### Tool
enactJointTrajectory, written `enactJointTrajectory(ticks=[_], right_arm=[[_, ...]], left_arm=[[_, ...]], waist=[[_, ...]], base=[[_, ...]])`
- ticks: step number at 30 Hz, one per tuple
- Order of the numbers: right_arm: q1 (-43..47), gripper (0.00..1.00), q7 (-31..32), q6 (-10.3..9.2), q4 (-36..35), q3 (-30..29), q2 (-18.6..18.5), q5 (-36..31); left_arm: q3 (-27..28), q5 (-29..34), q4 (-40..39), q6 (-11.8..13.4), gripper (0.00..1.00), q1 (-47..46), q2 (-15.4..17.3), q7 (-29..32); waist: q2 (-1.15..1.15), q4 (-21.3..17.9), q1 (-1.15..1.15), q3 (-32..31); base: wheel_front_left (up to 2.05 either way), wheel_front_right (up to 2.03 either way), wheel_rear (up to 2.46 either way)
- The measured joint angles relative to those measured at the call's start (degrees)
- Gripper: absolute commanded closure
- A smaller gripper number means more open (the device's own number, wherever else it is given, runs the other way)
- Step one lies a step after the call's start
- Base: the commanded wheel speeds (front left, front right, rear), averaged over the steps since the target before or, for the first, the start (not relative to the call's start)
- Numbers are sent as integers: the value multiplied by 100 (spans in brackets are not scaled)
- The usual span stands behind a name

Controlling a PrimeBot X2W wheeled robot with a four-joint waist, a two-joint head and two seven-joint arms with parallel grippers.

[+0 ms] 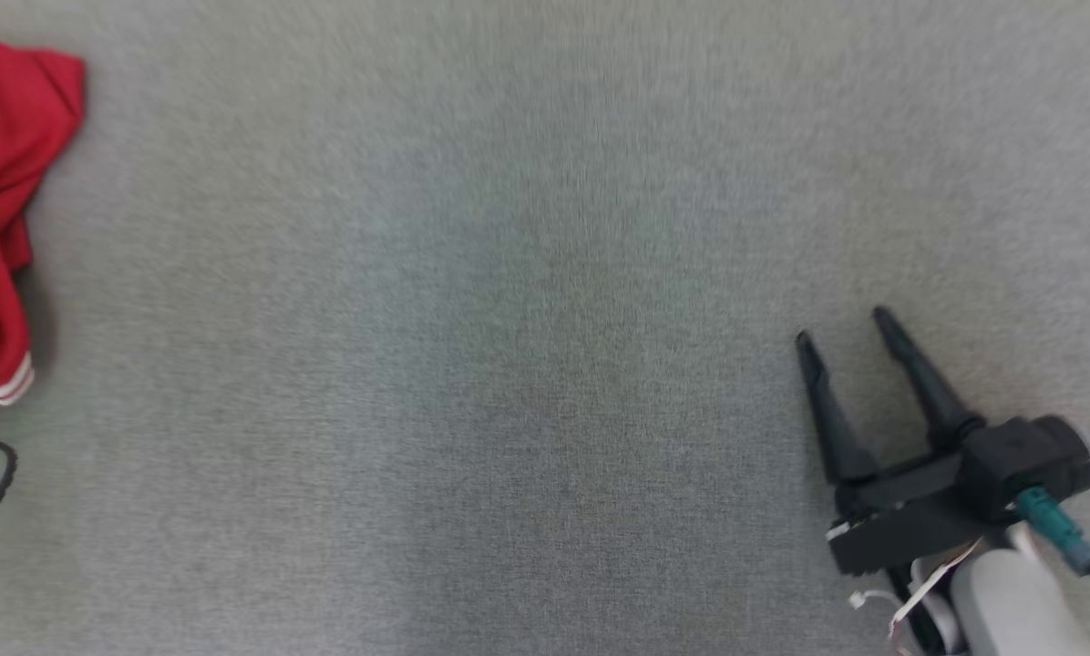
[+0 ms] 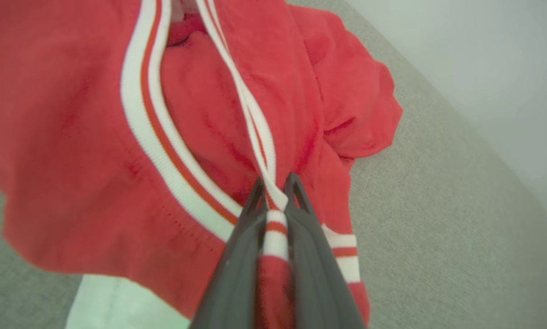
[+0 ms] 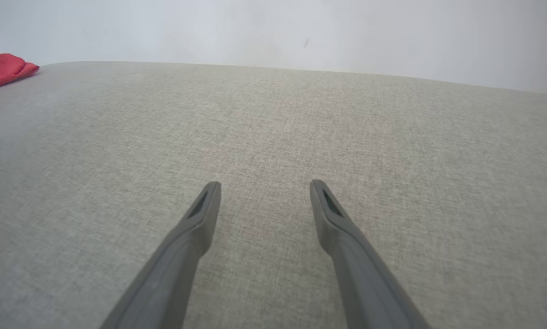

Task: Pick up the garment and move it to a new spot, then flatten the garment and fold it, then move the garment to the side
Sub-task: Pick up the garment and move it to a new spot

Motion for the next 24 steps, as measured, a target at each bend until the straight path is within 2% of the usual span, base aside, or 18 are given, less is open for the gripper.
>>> enactJointTrajectory(ticks=[6,12,18,24], right_arm=[[165,0,-129,0,425,181,143,125],[367,0,-200,0,739,459,219,244],[583,0,-236,0,902,549,264,375],[836,0,-255,0,940,491,229,410]], left_arm=[[-221,73,-549,-37,100,38,104,288],[-446,113,-1199,80,100,25,30,481],[-837,36,-1956,102,100,-35,-327,706],[-1184,-116,-2476,91,100,10,-864,671]], waist=[[0,29,0,-612],[0,12,-1,-1296],[-1,-81,-2,-1937],[-1,-318,-2,-2398]], base=[[0,0,0],[0,0,0],[0,0,0],[0,0,0]])
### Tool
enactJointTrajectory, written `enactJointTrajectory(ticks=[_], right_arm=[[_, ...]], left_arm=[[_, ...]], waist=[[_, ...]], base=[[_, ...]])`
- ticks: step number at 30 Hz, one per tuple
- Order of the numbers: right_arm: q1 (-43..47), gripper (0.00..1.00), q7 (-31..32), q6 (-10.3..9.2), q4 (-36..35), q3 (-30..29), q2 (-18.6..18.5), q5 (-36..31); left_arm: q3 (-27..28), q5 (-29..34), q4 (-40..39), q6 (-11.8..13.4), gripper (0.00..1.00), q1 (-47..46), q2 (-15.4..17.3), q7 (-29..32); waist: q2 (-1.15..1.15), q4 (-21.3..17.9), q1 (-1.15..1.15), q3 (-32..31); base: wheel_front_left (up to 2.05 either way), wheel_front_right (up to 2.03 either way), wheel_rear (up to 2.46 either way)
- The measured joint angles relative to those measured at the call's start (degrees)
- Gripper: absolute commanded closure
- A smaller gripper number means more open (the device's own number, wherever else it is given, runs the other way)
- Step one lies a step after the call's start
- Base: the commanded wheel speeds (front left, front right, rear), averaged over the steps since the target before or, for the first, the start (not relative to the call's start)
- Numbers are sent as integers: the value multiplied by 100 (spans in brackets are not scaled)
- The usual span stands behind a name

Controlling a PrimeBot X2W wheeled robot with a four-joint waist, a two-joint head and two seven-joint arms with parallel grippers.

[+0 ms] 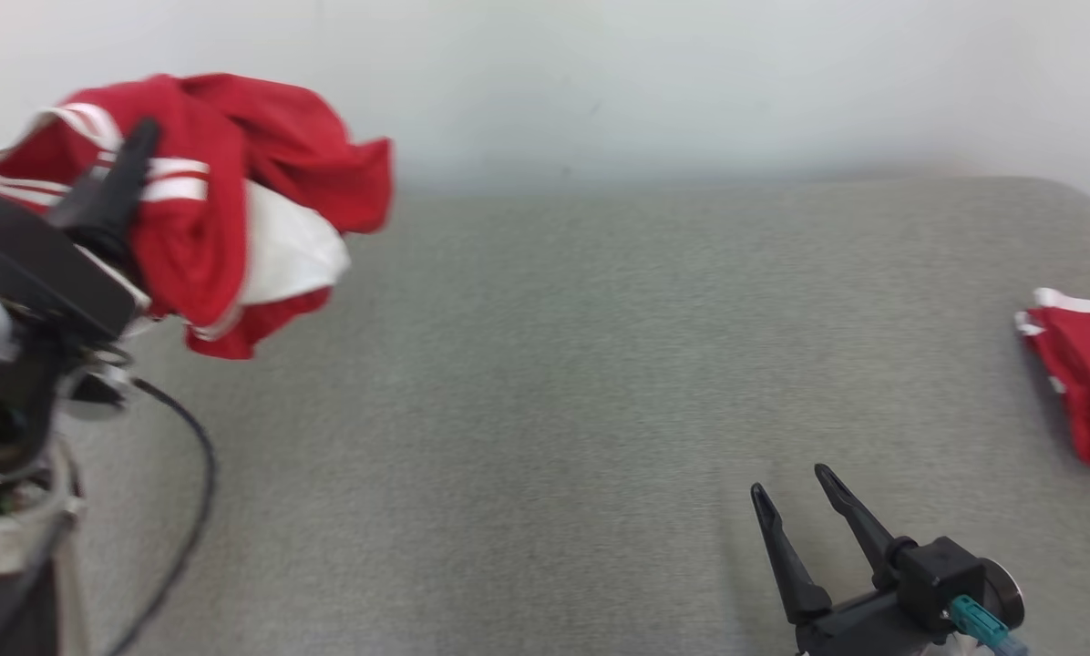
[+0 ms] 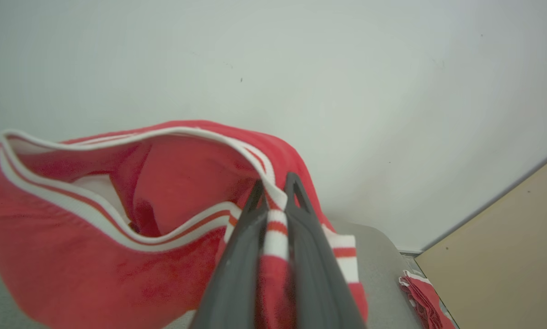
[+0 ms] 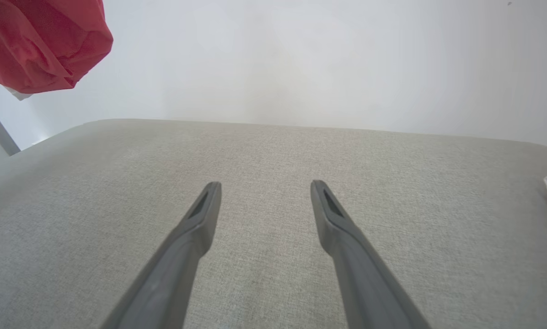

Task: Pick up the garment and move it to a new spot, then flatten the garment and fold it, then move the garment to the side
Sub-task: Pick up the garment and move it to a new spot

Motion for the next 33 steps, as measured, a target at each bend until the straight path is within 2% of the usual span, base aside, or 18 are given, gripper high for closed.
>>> enactJointTrajectory(ticks=[12,18,23,27,28,29,30,33], right_arm=[[176,0,5,0,-94,-52,-77,5],[187,0,37,0,-158,-43,-92,9],[194,0,59,0,-162,27,-65,25],[266,0,58,0,-135,11,-64,56],[293,0,55,0,-127,-12,-64,56],[312,0,55,0,-114,-33,-63,55],[316,0,55,0,-104,-44,-60,56],[320,0,54,0,-101,-38,-51,55]], left_arm=[[-628,-124,-293,-143,100,925,-914,-578],[-1042,114,165,-190,100,1450,-1089,-1168],[-1189,548,948,-252,100,1922,-1083,-1830],[-1392,940,1497,-501,100,2073,-1089,-2581],[-1440,962,1634,-525,89,2078,-1104,-2766],[-1499,1040,1794,-545,32,2086,-1115,-2975],[-1547,1163,1941,-548,0,2101,-1121,-3189],[-1682,1255,2321,-564,0,2156,-1135,-3609]], waist=[[0,-876,1,-285],[0,-1352,1,-312],[0,-1688,1,-291],[0,-1823,1,-262],[0,-1817,1,-258],[0,-1801,1,-254],[0,-1777,1,-255],[0,-1674,1,-277]], base=[[0,0,0],[0,0,0],[0,0,0],[0,0,0],[0,0,0],[0,0,0],[0,0,0],[0,0,0]])
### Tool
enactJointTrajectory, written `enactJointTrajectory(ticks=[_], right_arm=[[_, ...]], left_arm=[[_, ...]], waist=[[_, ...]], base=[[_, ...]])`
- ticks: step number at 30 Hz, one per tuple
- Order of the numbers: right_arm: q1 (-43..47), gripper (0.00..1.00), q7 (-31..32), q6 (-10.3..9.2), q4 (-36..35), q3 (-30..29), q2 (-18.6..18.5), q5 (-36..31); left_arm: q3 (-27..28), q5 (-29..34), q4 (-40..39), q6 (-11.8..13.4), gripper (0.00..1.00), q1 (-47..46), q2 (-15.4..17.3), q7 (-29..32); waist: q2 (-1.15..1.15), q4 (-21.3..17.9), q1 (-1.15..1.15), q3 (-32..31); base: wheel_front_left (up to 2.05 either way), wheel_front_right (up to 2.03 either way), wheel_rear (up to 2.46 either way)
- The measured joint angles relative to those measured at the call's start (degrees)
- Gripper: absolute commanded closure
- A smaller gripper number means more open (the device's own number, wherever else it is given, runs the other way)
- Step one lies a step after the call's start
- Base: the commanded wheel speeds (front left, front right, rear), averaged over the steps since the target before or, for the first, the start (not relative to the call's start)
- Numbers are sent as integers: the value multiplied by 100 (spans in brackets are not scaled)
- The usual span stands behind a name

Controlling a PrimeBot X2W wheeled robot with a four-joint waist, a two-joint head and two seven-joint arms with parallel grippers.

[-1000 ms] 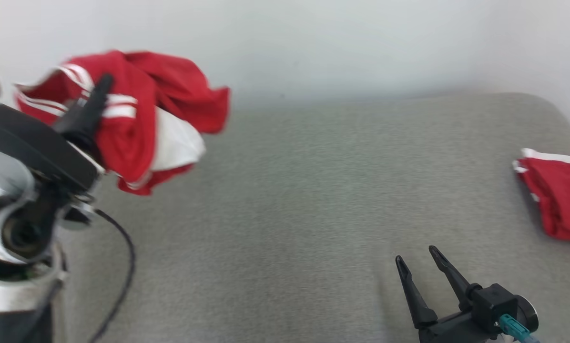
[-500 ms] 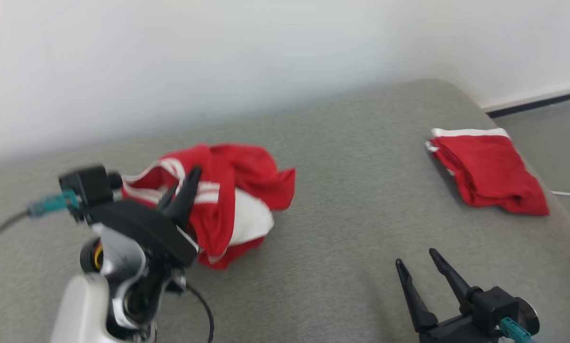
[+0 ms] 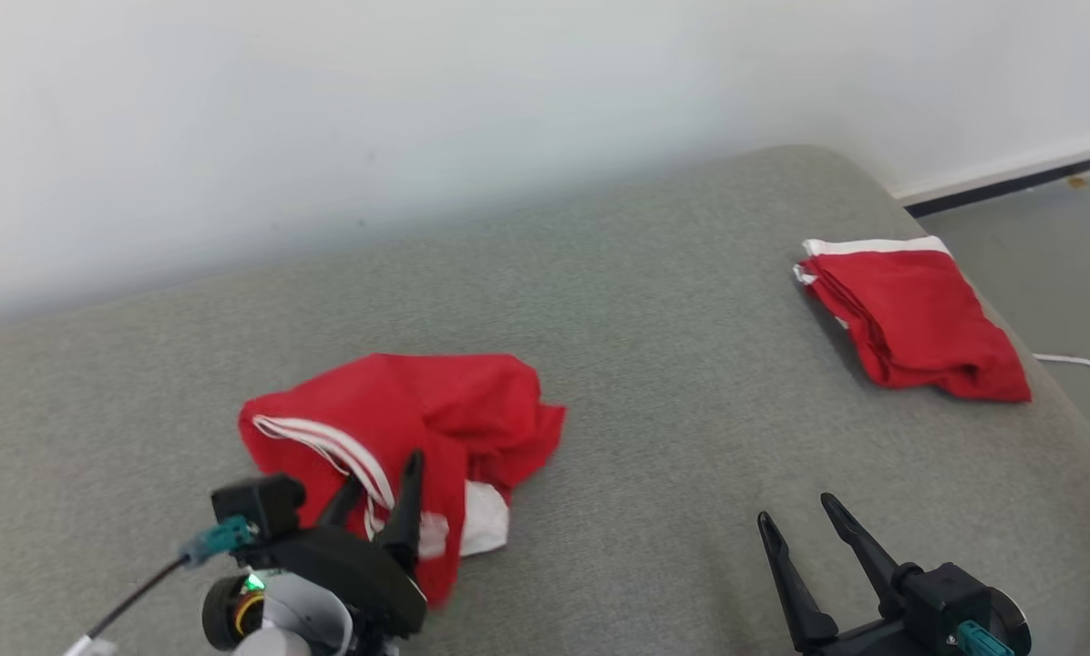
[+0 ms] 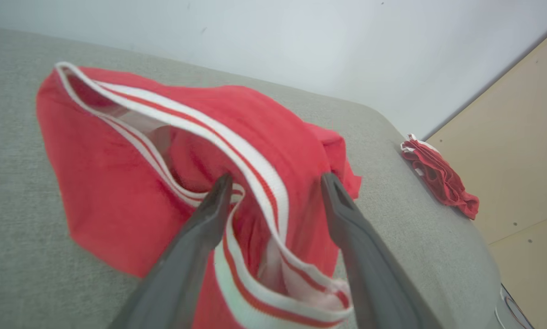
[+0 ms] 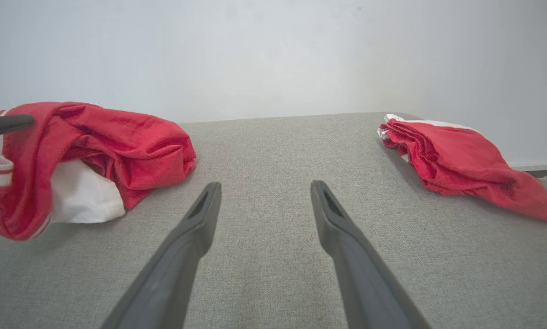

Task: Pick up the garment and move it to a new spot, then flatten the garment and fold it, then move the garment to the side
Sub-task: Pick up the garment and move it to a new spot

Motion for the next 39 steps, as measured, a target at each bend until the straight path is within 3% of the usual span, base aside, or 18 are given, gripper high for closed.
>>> enactJointTrajectory(ticks=[6,15,21,30,39], right_arm=[[49,0,0,0,9,-64,2,0],[226,0,-1,0,-34,-223,8,-29],[308,0,-1,0,-69,-347,42,-60],[446,0,-16,0,-69,-456,122,-92],[570,0,-35,0,-33,-584,181,-99]], left_arm=[[-144,119,319,-178,0,74,16,-735],[81,287,80,-124,0,510,275,-1619],[299,400,-346,-13,0,939,449,-1893],[433,1115,-1229,225,0,1715,508,-2016],[826,1596,-1388,113,0,2306,415,-2033]], waist=[[0,319,0,-84],[0,846,0,-228],[0,1175,0,-315],[0,1471,0,-469],[0,1490,0,-570]], base=[[0,0,0],[0,0,0],[0,0,0],[0,0,0],[0,0,0]])
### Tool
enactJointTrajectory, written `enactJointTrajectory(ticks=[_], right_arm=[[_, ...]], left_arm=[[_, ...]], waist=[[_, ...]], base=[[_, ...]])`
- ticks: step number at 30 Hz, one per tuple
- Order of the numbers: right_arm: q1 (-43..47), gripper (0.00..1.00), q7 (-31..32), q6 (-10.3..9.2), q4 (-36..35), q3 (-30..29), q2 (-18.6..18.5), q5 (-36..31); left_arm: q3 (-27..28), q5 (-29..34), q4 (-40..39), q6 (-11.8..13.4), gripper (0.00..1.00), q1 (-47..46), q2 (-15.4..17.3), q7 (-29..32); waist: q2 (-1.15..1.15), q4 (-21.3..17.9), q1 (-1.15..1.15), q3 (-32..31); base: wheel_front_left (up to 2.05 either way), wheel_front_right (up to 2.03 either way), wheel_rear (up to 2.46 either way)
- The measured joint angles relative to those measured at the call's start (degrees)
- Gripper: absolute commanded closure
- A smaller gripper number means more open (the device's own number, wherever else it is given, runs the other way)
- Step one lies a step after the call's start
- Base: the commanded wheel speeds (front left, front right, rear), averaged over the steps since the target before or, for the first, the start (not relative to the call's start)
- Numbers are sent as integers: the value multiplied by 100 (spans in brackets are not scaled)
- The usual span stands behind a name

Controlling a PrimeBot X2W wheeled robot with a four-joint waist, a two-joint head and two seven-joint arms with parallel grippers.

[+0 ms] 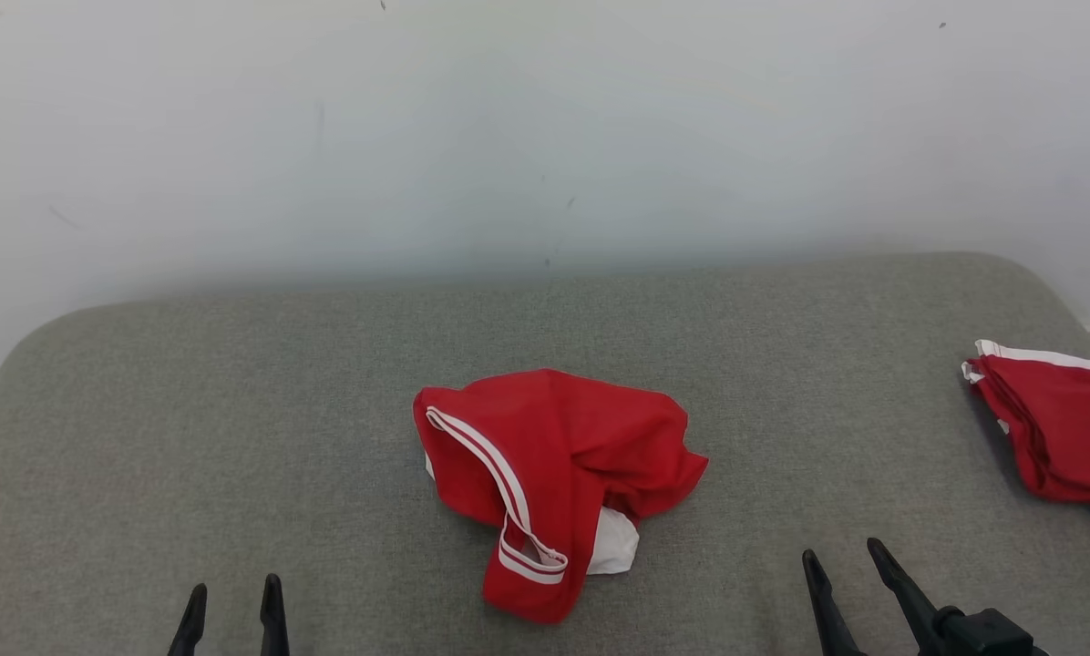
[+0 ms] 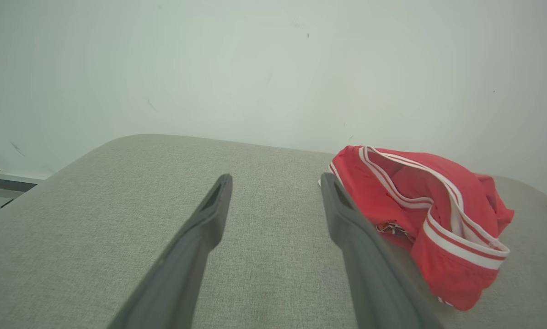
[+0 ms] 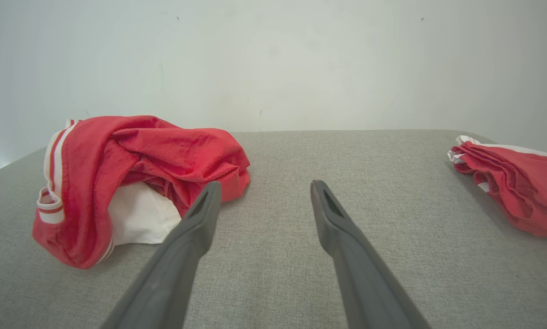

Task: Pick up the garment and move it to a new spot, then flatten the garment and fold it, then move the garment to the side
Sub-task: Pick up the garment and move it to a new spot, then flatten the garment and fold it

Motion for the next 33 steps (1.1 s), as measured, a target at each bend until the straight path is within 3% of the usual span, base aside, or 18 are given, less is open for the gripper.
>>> enactJointTrajectory(ticks=[18,33], right_arm=[[83,0,-18,0,-67,-118,40,-54],[76,0,-23,0,-41,-98,45,-54]], left_arm=[[514,441,160,-346,0,211,-229,0],[628,531,287,-455,0,159,-335,0]], waist=[[0,-48,1,-1],[0,-55,1,77]], base=[[0,0,0],[0,0,0]])
